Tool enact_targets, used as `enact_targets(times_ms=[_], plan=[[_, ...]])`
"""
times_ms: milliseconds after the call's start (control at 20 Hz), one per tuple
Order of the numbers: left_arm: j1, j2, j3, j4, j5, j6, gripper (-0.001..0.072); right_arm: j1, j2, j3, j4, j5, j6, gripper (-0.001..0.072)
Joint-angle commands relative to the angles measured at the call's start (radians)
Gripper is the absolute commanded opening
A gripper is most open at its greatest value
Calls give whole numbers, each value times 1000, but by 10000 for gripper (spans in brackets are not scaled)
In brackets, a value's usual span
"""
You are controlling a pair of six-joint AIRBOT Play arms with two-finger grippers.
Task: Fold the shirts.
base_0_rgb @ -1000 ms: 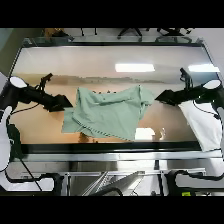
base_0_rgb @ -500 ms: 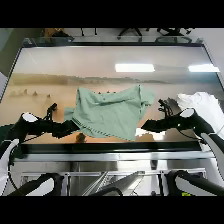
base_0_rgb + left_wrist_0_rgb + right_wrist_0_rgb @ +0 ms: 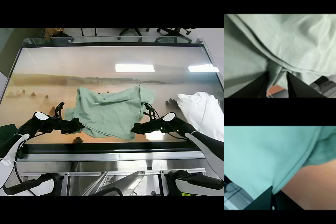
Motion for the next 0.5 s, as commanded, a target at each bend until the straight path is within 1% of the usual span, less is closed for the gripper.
enact_targets(times_ms=[0, 100, 150, 200, 300, 400, 450], plan=[[12, -16, 17, 12, -14, 13, 289, 23, 0, 24, 179, 50, -145, 18], [37, 8, 17, 13, -21, 17, 286, 23, 25, 105, 217, 50, -180, 17], [53, 22, 17, 13, -24, 21, 118, 23, 33, 172, 232, 44, -200, 16], [69, 37, 16, 12, -27, 42, 15, 23, 34, 253, 235, 32, -217, 16], [90, 58, 16, 12, -29, 43, 15, 22, 23, 399, 232, -49, -264, 16], [92, 62, 17, 12, -26, 43, 14, 20, -11, 529, 214, -210, -333, 16], [92, 59, 17, 12, -26, 45, 14, 14, -42, 591, 200, -317, -373, 16]])
